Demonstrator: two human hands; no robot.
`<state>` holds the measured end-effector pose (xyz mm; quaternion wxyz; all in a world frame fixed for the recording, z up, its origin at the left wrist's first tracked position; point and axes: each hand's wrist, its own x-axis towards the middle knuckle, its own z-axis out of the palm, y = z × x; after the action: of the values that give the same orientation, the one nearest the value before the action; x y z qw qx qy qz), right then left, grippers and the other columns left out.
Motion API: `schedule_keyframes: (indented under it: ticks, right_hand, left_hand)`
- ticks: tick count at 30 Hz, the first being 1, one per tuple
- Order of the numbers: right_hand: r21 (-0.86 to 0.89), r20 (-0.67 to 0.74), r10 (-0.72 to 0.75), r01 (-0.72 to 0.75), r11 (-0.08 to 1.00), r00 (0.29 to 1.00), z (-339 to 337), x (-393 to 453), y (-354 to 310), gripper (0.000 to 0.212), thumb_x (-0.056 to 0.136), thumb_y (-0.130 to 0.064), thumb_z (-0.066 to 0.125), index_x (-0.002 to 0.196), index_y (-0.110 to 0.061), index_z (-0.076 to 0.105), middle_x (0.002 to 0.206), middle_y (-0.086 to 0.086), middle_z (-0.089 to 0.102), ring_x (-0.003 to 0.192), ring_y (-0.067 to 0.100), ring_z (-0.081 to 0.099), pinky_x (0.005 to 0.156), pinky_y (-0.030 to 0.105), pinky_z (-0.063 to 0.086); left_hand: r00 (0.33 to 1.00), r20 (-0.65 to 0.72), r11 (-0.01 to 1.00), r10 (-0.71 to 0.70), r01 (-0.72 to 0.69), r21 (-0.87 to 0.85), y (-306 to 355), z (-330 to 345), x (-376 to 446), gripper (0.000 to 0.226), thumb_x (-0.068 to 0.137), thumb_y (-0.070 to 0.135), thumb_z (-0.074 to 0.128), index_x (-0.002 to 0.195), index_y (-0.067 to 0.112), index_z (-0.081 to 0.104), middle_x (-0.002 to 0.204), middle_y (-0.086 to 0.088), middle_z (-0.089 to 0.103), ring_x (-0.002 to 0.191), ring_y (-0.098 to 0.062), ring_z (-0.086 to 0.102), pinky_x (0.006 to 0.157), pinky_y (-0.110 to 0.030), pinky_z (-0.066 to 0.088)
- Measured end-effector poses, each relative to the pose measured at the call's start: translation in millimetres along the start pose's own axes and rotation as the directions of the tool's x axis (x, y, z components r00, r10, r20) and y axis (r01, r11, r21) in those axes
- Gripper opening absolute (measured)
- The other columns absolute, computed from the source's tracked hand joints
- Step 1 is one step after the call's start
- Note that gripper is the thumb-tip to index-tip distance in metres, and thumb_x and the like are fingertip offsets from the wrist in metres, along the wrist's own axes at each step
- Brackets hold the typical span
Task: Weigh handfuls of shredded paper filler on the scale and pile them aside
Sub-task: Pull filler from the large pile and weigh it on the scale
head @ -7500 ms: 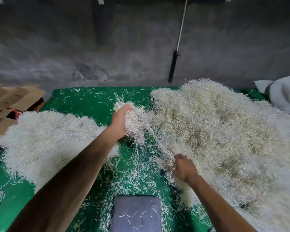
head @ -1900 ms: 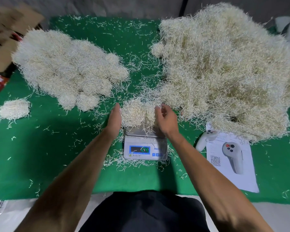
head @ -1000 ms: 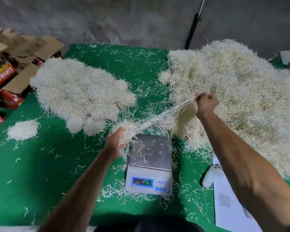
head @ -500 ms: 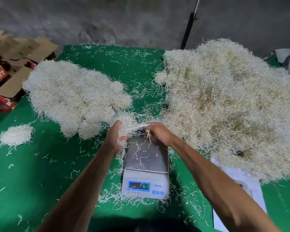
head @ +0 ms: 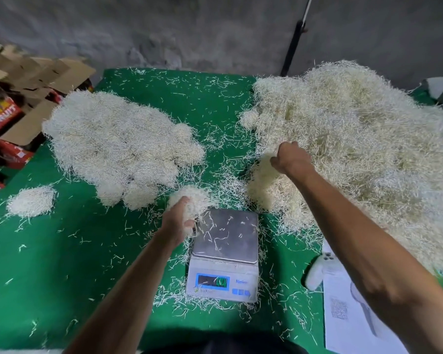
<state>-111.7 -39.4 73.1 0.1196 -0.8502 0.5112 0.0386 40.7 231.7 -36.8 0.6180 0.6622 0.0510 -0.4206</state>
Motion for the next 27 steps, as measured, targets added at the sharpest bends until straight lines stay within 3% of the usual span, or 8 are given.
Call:
schedule_keyframes:
  ticks: [2,4,8,12,16,20,24,27]
  right_hand:
    - [-0.101,-0.146,-0.012,-0.003,0.995,0.989,-3.1,-12.0,-7.1,0.027,0.102,-0.029,0.061,0.11,-0.003,0.064,0.145,0.022,0.052,0.066,0.016,0.064,0.065,0.032,0.061]
    - [0.088,-0.211,-0.183,0.205,0.975,0.96,6.0,-27.0,-16.0,0.033,0.104,-0.031,0.059,0.126,-0.007,0.062,0.144,0.019,0.055,0.079,0.019,0.068,0.075,0.037,0.062]
    - [0.625,0.178,-0.558,0.345,0.7,0.81,58.9,-85.3,-32.2,0.069,0.096,-0.044,0.068,0.156,-0.028,0.038,0.162,0.008,0.036,0.135,0.025,0.049,0.113,0.051,0.037]
    - [0.838,0.17,-0.37,0.064,0.542,0.913,106.7,-112.8,-24.9,0.056,0.095,-0.031,0.072,0.147,-0.026,0.05,0.138,0.022,0.059,0.086,0.019,0.065,0.081,0.043,0.06]
    - [0.836,0.071,-0.198,0.05,0.546,0.978,124.8,-117.6,-6.1,0.047,0.097,-0.034,0.069,0.141,-0.018,0.058,0.152,0.008,0.051,0.121,0.017,0.059,0.112,0.045,0.045]
    - [0.778,0.064,-0.25,0.108,0.619,0.966,142.5,-129.7,12.3,0.053,0.096,-0.048,0.066,0.143,-0.026,0.055,0.15,0.007,0.053,0.099,0.009,0.068,0.108,0.044,0.048]
    - [0.776,0.014,-0.182,0.104,0.622,0.983,159.9,-133.9,37.6,0.041,0.104,-0.05,0.049,0.142,-0.035,0.055,0.159,-0.008,0.038,0.144,0.011,0.034,0.117,0.041,0.02]
    - [0.742,-0.037,-0.04,0.055,0.668,0.998,183.8,-149.3,58.0,0.037,0.111,-0.029,0.037,0.143,-0.019,0.054,0.15,0.008,0.052,0.137,0.02,0.047,0.113,0.028,0.033]
  left_hand:
    - [0.994,-0.011,0.989,0.109,-0.107,0.098,-1.9,12.3,-1.7,0.054,0.092,0.026,0.073,0.135,0.009,0.044,0.117,-0.011,0.062,0.094,-0.023,0.066,0.06,-0.031,0.059]
    - [0.988,0.038,0.952,0.151,-0.156,0.263,-4.6,21.1,-5.1,0.084,0.087,0.036,0.078,0.15,0.013,0.027,0.148,-0.02,0.044,0.123,-0.032,0.057,0.099,-0.045,0.055]
    - [0.979,0.135,0.901,0.151,-0.193,0.388,-4.9,33.8,-14.9,0.106,0.081,0.067,0.071,0.16,0.021,0.018,0.164,-0.015,0.024,0.142,-0.032,0.038,0.115,-0.047,0.031]
    - [0.949,0.242,0.899,0.201,-0.277,0.339,-3.1,26.4,-20.4,0.096,0.078,0.058,0.078,0.155,0.019,0.034,0.154,-0.007,0.04,0.132,-0.026,0.048,0.109,-0.04,0.036]
    - [0.92,0.284,0.828,0.272,-0.374,0.419,-9.5,7.2,-17.6,0.083,0.076,0.044,0.084,0.145,0.014,0.047,0.137,-0.005,0.049,0.118,-0.02,0.052,0.099,-0.032,0.041]
    - [0.897,0.181,0.752,0.404,-0.438,0.492,-25.6,1.9,-17.0,0.061,0.08,0.033,0.085,0.132,0.013,0.06,0.141,-0.02,0.056,0.118,-0.021,0.055,0.099,-0.033,0.046]
    - [0.831,0.339,0.646,0.441,-0.556,0.523,-36.3,-15.8,-18.8,0.058,0.086,0.042,0.077,0.133,0.014,0.06,0.132,-0.003,0.06,0.118,-0.013,0.056,0.102,-0.032,0.045]
    - [0.845,0.22,0.671,0.487,-0.523,0.525,-46.7,-31.7,-13.1,0.034,0.095,0.043,0.058,0.1,0.009,0.064,0.097,-0.003,0.064,0.082,-0.016,0.058,0.081,-0.033,0.051]
